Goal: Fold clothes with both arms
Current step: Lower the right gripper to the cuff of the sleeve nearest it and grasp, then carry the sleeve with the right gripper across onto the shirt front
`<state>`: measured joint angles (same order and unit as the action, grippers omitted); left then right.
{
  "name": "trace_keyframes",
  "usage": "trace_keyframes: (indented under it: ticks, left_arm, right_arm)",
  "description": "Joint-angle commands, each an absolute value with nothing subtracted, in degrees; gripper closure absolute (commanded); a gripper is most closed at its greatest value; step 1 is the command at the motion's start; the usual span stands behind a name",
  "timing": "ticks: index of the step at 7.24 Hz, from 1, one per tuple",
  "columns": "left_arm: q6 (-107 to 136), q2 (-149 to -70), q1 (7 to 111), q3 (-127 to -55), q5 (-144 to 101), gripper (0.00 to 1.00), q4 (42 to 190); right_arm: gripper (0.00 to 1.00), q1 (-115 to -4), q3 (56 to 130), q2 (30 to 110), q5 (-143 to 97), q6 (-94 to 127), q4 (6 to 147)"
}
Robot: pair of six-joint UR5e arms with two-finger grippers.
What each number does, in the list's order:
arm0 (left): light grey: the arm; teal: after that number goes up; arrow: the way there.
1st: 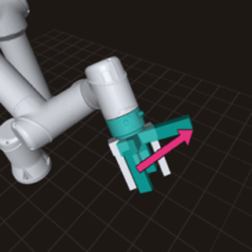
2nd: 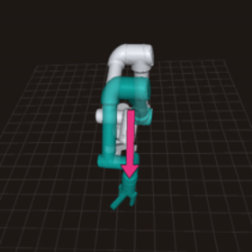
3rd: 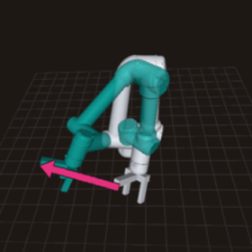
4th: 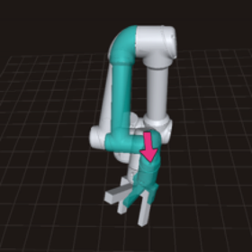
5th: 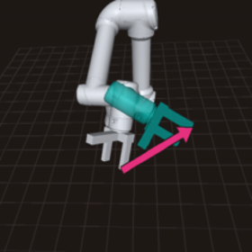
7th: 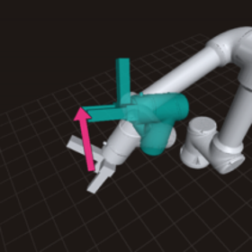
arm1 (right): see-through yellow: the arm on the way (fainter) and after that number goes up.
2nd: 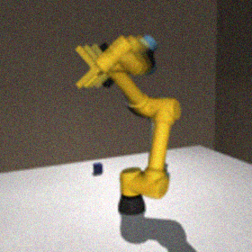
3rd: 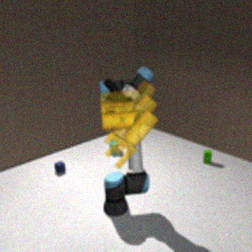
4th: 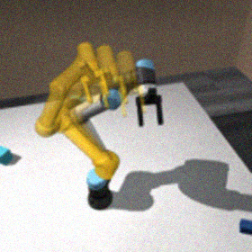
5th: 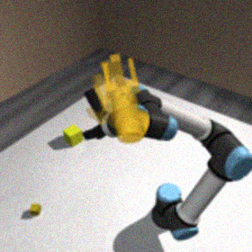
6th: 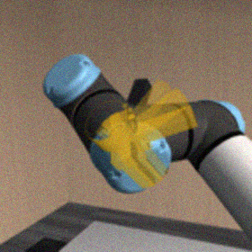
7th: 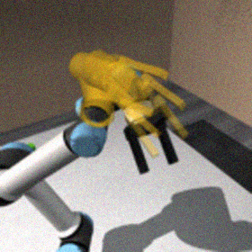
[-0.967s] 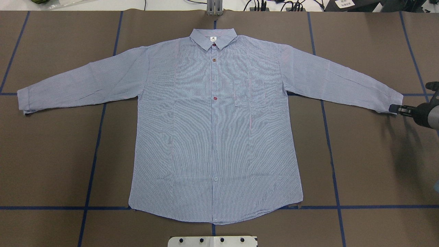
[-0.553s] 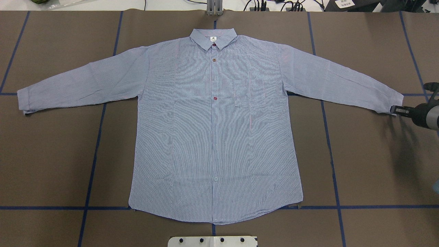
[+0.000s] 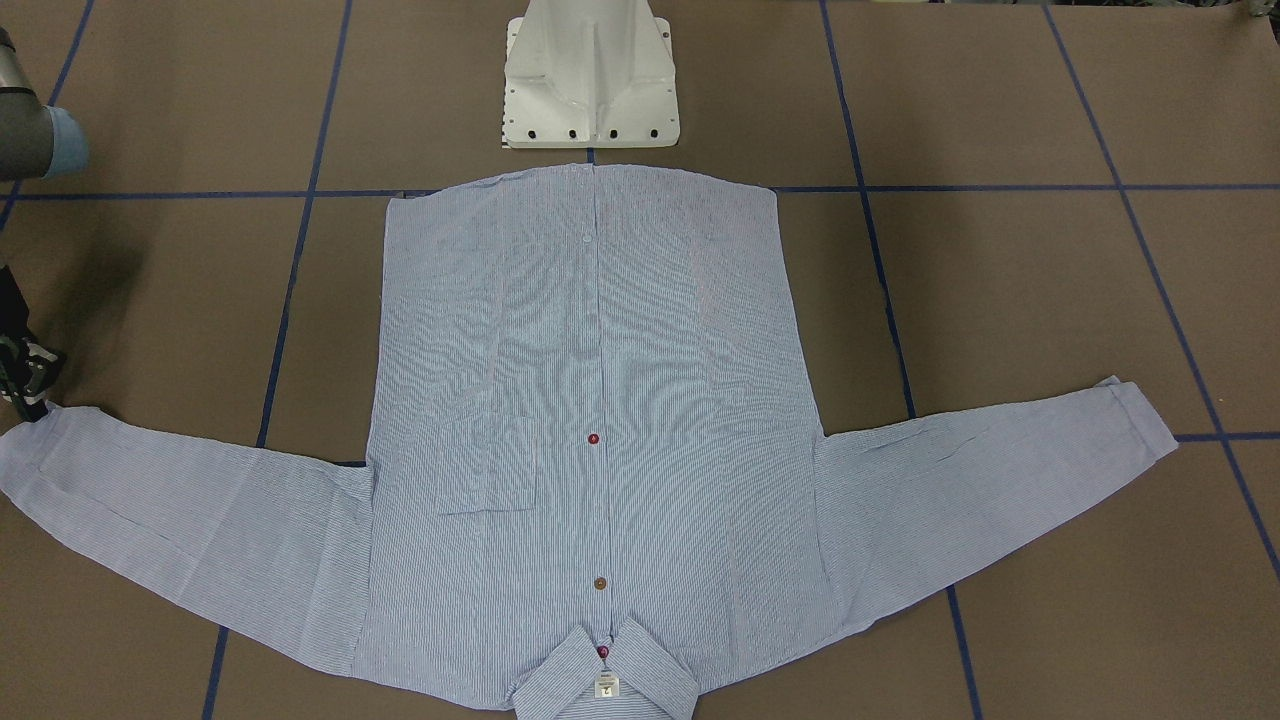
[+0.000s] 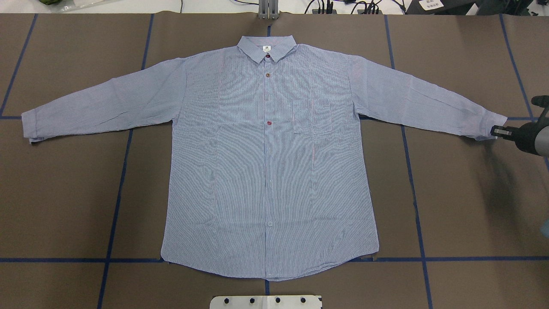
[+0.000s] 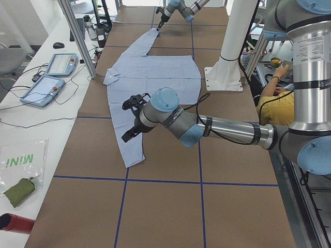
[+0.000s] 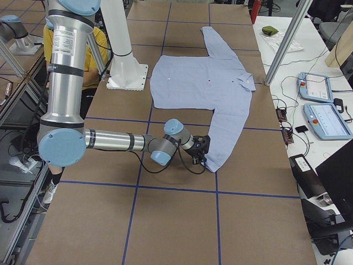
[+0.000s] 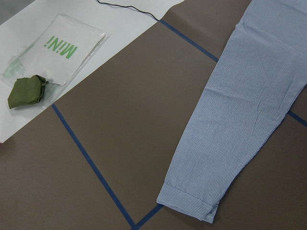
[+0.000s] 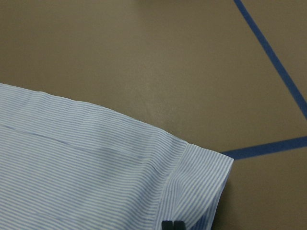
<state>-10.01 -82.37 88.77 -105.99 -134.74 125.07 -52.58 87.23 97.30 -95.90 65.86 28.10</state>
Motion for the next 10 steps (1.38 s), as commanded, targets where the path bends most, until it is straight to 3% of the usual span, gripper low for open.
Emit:
trace_keyframes:
  ticks: [1,4,7,10]
  left_arm:
    - [-10.0,-82.4,88.8,-106.0,-134.7,0.00,125.1]
    - [-10.0,-82.4,88.8,-106.0,-134.7,0.00,125.1]
    - [-9.9,-82.4,88.8,-106.0,-134.7,0.00,125.1]
    - [-9.9,-82.4,88.8,-105.9,-134.7,0.00,125.1]
  right_arm:
    - [1.00,-55.3,92.3,96.4,-96.8,65.7,28.8]
    - [1.00,-54.9,91.7,80.9,-96.0,66.6,30.1]
    - [1.00,-44.0,83.0,59.8,-81.1,73.3,30.2]
    - [1.00,-33.7,82.9,46.9,-64.6,79.9,45.0]
